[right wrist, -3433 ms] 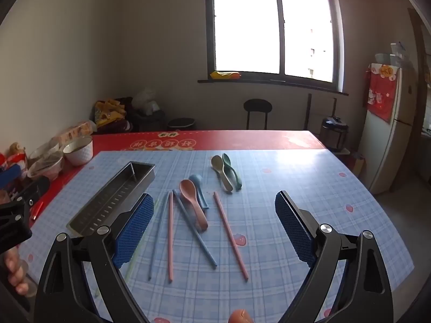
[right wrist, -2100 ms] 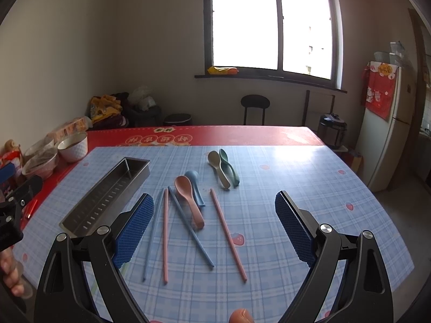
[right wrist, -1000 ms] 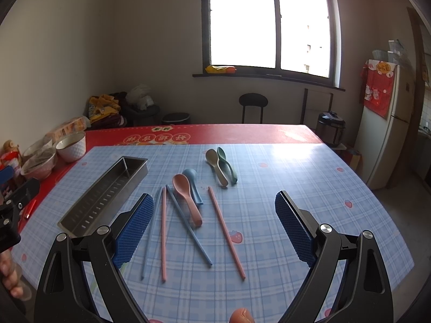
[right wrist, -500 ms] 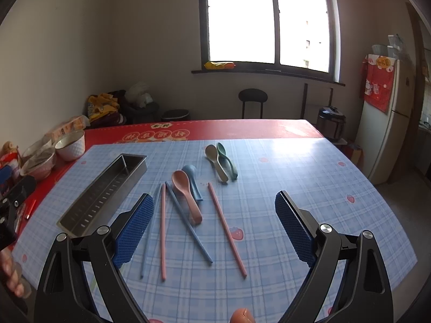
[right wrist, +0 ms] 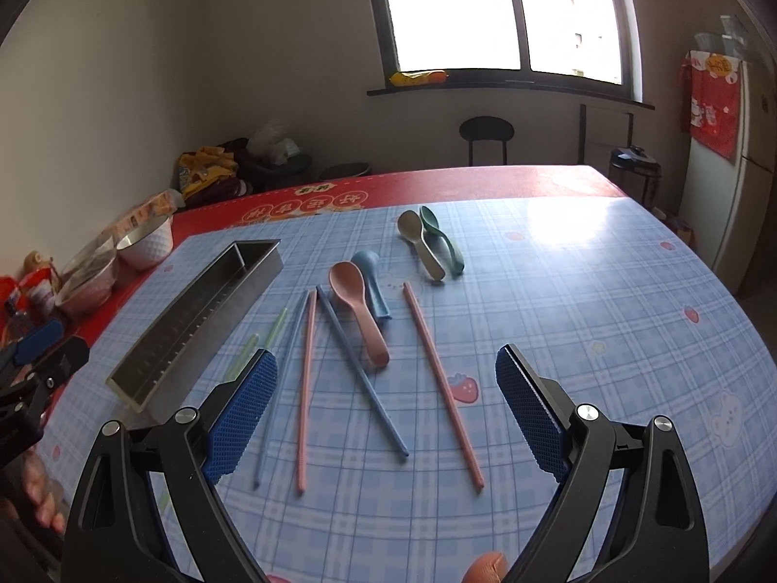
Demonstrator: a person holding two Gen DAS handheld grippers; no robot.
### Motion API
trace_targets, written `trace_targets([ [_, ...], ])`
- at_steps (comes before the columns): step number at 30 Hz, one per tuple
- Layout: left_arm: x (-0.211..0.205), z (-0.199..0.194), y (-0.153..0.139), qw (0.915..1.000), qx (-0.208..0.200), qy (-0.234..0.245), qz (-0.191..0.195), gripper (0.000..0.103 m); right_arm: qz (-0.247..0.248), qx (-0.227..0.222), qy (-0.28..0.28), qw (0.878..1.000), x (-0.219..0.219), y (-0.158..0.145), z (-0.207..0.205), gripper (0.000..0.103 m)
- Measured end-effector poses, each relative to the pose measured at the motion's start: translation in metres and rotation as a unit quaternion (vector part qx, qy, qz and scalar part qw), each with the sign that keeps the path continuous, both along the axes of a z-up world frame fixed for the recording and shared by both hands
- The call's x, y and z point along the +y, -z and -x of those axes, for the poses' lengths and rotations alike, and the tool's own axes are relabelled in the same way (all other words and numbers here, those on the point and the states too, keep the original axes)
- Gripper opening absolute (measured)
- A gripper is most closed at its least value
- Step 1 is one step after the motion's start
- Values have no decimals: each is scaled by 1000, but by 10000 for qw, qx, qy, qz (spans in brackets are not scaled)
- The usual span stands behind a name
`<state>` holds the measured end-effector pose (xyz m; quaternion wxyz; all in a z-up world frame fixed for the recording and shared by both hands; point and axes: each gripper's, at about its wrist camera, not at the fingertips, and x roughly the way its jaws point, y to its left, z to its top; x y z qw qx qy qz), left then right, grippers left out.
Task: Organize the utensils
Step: 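Lower the left tool onto the green chopsticks and close on them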
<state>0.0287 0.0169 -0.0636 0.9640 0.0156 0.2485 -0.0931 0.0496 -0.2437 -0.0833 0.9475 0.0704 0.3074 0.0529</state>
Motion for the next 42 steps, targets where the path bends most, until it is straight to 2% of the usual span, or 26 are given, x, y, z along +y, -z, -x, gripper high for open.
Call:
trace_targets([
  [1,2,-1,5,9999,106,90,93,73,-3,57,-9,10000,0,5,-3,89],
  [3,4,-6,15,9991,304,223,194,61,50,183,-14,9998,0,13,-9,89],
  [7,-2,-13,32,9970,613,432,189,44,172,284,-143,9993,3,24,-18,89],
  [12,-17,-23,51,9927,931,760,99,14,-131,243,-484,9984,1,31,-29,88],
  [15,-29,-30,56,9916,984,841,-82,9,-137,165,-530,9984,1,32,-33,88],
  [18,-38,-40,61,9907,1096,755,-293,9,-114,136,-513,9985,0,34,-38,88],
  [22,-42,-58,71,9869,1459,505,-462,9,-163,163,-487,9985,-4,40,-44,88],
  [26,-47,-68,79,9826,1686,454,-631,9,-275,189,-498,9982,-9,44,-47,88],
  [42,-67,-81,97,9717,2002,233,-1233,9,-721,86,-664,9951,-22,47,-45,88],
])
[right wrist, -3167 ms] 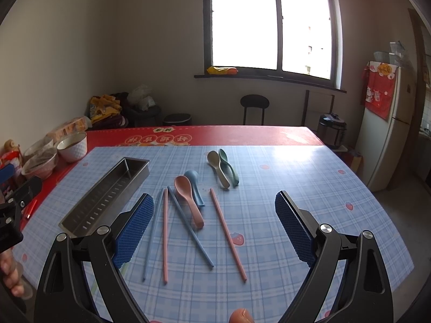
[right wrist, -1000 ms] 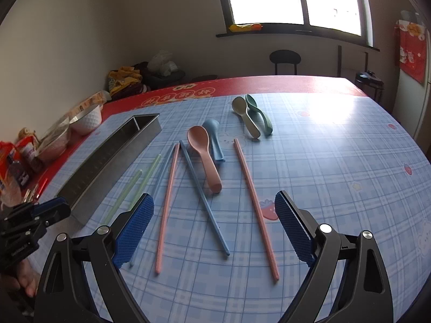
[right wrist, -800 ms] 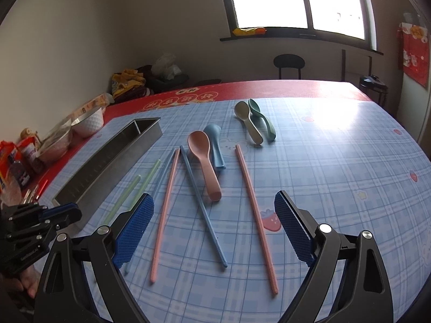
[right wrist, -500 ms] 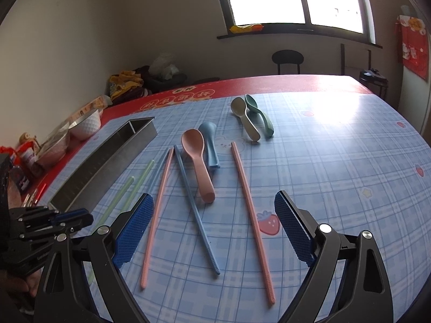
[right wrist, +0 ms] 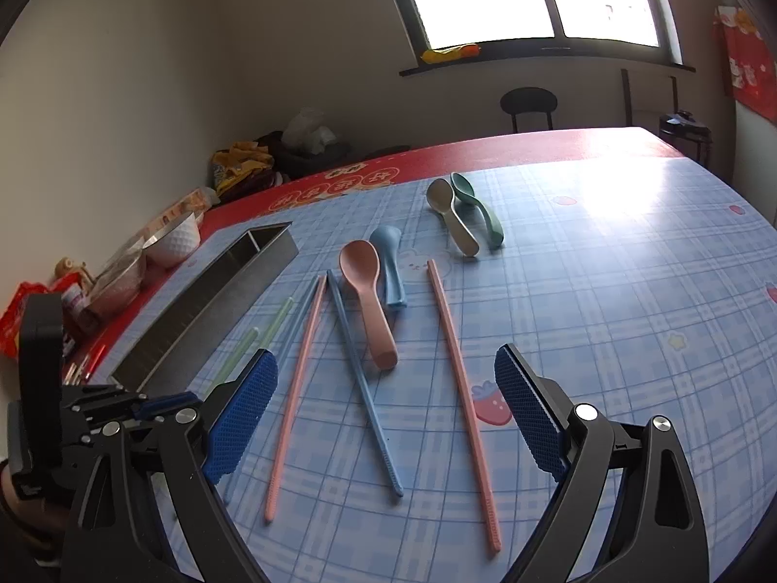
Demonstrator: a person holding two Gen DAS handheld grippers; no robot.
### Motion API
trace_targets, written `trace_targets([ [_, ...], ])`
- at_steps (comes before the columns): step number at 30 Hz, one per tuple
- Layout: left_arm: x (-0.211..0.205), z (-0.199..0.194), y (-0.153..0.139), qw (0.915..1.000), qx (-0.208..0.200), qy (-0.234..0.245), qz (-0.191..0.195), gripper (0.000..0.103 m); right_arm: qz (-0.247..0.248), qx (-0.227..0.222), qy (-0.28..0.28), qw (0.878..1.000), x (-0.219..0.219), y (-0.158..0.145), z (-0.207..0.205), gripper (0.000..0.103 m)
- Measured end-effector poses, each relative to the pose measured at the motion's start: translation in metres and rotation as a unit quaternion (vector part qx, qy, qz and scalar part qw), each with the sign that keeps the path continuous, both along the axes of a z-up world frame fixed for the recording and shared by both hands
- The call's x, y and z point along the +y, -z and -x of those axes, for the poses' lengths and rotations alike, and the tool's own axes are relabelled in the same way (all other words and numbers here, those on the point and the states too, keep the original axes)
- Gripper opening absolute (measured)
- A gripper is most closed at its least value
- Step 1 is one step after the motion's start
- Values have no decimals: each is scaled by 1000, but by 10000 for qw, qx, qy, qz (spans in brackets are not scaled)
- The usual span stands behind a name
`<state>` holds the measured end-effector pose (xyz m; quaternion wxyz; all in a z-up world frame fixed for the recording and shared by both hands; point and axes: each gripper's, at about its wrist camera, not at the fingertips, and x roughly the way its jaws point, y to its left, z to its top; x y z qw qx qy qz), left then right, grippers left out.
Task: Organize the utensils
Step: 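Lower the left tool onto the green chopsticks and close on them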
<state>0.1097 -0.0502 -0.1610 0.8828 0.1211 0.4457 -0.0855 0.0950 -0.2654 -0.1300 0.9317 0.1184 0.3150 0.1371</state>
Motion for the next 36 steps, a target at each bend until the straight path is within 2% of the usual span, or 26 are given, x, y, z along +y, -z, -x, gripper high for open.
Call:
trace_targets([
  [3,-1,-1,0,10000,56,-4,-7,9,-70,-1,-7,10000,-2,0,0,88],
  [7,-5,5,-2,9989,262,185,354,8,-112,-12,-38,9999,-3,0,1,88],
  [10,-11,10,-2,9981,322,261,464,8,-111,-22,-68,9999,-2,0,1,88],
  [20,-17,11,0,9996,66,248,151,11,-198,-14,-114,9997,-4,0,1,88],
  [31,-11,12,2,9991,-59,263,341,11,-201,33,-155,9997,-2,2,-1,88],
  [36,-11,17,4,9985,-233,271,420,7,-205,48,-164,9996,-2,3,-2,88],
])
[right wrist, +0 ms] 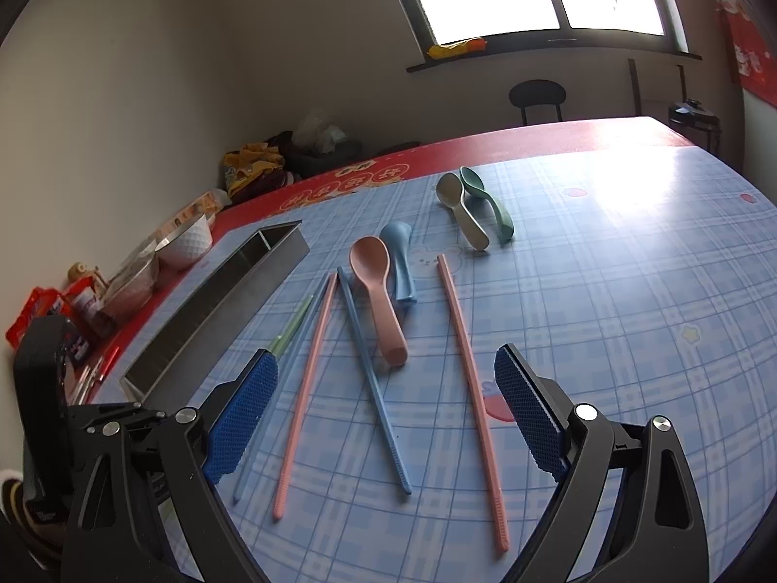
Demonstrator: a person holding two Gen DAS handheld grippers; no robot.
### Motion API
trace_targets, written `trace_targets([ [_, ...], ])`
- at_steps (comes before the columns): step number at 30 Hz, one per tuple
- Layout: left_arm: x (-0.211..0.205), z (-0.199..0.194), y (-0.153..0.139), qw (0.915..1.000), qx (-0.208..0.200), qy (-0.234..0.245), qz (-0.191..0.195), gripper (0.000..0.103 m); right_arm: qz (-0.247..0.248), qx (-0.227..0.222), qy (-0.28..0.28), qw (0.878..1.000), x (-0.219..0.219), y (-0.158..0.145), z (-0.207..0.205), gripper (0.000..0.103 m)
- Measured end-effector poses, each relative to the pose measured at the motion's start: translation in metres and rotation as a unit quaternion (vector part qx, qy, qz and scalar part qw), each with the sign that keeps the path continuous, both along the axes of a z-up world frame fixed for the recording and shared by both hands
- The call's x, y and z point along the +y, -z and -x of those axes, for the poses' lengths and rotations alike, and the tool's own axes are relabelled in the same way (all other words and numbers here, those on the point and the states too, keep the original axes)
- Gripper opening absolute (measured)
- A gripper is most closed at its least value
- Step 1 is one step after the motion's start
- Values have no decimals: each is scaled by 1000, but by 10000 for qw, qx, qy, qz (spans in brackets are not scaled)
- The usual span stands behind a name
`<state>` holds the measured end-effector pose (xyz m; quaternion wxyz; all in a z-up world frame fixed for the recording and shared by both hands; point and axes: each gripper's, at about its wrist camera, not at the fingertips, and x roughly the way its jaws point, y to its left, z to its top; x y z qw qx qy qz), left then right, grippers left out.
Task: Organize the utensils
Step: 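Lower the left tool onto the green chopsticks and close on them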
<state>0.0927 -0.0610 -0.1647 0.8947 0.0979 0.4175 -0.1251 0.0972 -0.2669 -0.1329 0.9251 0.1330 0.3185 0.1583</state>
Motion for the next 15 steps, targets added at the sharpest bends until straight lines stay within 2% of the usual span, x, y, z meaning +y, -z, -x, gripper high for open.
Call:
trace_targets([
  [8,11,4,-6,9994,-137,-82,312,6,-291,232,-63,9993,-8,7,-7,88],
  [15,21,12,-18,9970,-400,-29,668,6,-195,333,-117,9992,-3,8,-9,88],
])
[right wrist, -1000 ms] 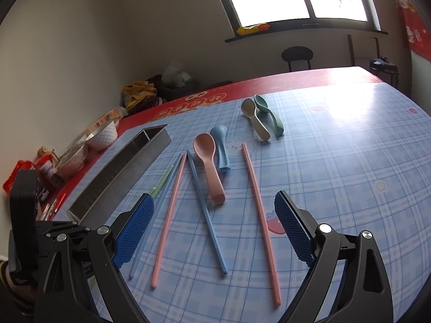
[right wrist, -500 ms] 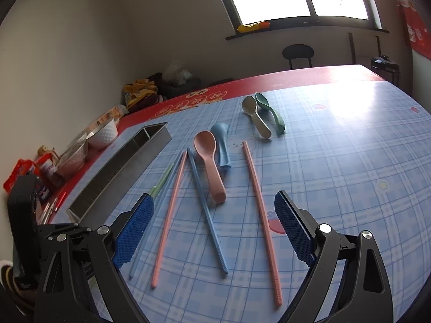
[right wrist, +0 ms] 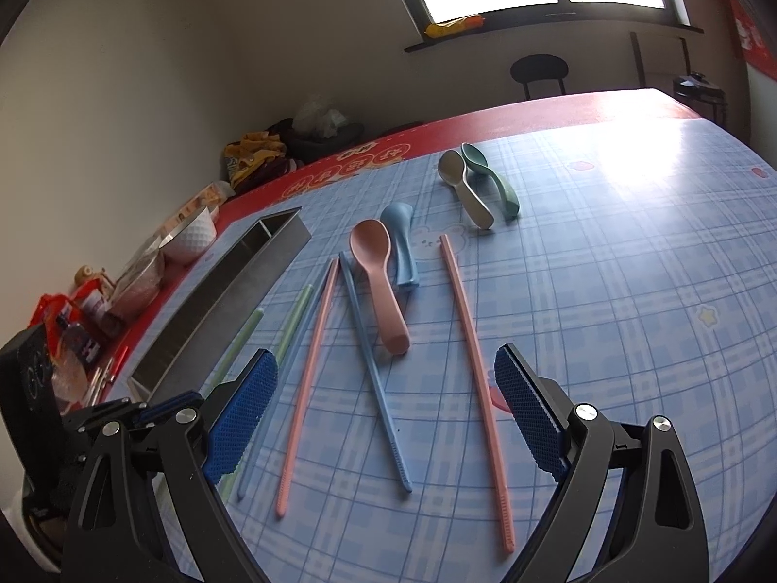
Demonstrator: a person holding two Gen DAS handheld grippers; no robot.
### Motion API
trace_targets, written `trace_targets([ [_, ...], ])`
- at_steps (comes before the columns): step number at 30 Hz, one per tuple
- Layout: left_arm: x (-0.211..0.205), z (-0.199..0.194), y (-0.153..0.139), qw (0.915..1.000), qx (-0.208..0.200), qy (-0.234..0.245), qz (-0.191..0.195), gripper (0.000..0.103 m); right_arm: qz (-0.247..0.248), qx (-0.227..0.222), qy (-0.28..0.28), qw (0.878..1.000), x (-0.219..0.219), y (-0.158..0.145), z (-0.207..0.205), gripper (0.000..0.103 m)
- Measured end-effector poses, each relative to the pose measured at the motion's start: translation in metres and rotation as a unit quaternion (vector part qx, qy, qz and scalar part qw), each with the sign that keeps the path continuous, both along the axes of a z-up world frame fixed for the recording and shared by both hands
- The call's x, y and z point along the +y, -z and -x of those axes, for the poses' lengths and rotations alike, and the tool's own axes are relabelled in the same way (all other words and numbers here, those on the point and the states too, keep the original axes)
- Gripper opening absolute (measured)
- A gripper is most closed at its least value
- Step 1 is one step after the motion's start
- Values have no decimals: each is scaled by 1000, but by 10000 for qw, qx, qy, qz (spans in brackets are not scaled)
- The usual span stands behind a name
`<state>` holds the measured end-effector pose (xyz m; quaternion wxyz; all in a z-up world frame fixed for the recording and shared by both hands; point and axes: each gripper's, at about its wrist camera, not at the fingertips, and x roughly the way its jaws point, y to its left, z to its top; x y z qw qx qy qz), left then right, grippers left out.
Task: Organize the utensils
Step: 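Lower the left tool onto the green chopsticks and close on them, then lift the green chopsticks with the left tool and carry them over the steel caddy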
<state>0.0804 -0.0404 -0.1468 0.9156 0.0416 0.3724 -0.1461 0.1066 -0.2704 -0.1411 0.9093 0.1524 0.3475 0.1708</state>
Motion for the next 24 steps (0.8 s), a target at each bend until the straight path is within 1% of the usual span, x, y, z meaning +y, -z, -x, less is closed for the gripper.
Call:
trace_targets([
  [4,8,7,-15,9994,-224,64,245,6,117,63,-8,9999,3,-1,-1,88],
  [7,16,11,-26,9984,-387,92,390,6,334,113,-50,9994,11,-3,-1,88],
  [8,19,11,-29,9981,-416,97,447,6,423,145,-57,9990,14,-3,-2,78],
  [9,24,12,-32,9977,-445,85,509,6,525,204,-67,9984,18,-3,-3,74],
  [12,36,13,-37,9964,-499,69,683,6,763,264,-81,9967,29,-6,-3,72],
  [13,40,13,-39,9959,-527,69,725,6,828,245,-96,9962,33,-9,-2,69],
  [15,48,14,-41,9951,-576,77,802,6,730,256,-211,9968,42,-14,-2,63],
  [16,51,14,-42,9946,-595,86,844,6,741,270,-269,9965,50,-16,-2,57],
  [17,55,15,-43,9941,-614,97,884,6,824,274,-320,9957,59,-17,-2,48],
  [18,58,16,-44,9936,-638,115,921,6,898,281,-404,9947,69,-17,-3,44],
  [20,63,19,-45,9926,-678,138,994,6,961,345,-620,9928,89,-14,-5,33],
  [24,75,22,-43,9903,-715,118,1182,6,1171,472,-887,9880,124,-8,-8,24],
])
